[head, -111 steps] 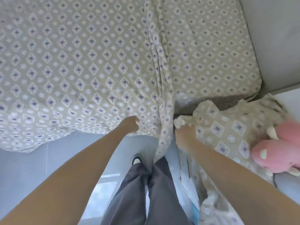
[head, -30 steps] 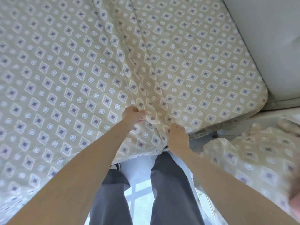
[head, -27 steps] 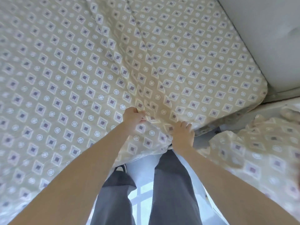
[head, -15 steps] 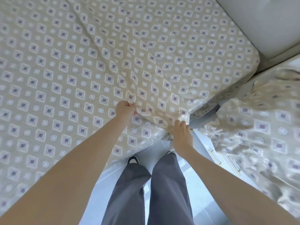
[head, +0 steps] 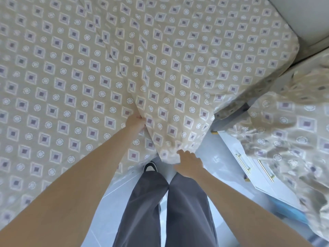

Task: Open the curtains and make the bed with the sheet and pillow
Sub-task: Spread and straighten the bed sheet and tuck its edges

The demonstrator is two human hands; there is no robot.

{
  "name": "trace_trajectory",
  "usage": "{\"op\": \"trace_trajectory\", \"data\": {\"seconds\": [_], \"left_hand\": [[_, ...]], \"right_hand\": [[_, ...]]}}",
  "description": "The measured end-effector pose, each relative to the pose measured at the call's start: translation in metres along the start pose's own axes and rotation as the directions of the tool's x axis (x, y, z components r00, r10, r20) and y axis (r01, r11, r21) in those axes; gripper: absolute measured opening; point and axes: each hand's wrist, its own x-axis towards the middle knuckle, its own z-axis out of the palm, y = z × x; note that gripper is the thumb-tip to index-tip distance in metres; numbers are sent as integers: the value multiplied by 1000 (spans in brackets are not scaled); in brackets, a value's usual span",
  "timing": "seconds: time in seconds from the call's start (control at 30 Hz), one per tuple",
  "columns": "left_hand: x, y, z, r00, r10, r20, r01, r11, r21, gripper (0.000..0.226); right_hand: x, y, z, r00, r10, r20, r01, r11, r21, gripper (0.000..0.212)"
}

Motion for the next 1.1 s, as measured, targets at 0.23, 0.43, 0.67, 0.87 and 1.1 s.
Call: {"op": "trace_trajectory", "data": {"seconds": [0.23, 0.43, 0.67, 0.87, 1.1], "left_hand": [[-7, -16, 16, 994, -52, 94, 39, 990, 136, 50], [-8, -14, 19, 994, -87, 64, 80, 991, 111, 56], [11, 11, 18, 984, -172, -35, 164, 972, -168, 42], [32, 31, 22, 962, -205, -183, 129, 926, -355, 43], [60, 42, 34, 866, -307, -394, 80, 864, -497, 27]], "right_hand": [[9, 23, -38, 980, 145, -139, -138, 989, 55, 38], [37, 28, -101, 953, 144, -267, -89, 974, 208, 41], [84, 24, -152, 935, 29, -353, 45, 979, 197, 45], [129, 19, -196, 942, -112, -315, 172, 970, 170, 59], [196, 16, -237, 977, -4, -211, 53, 972, 230, 48]]}}
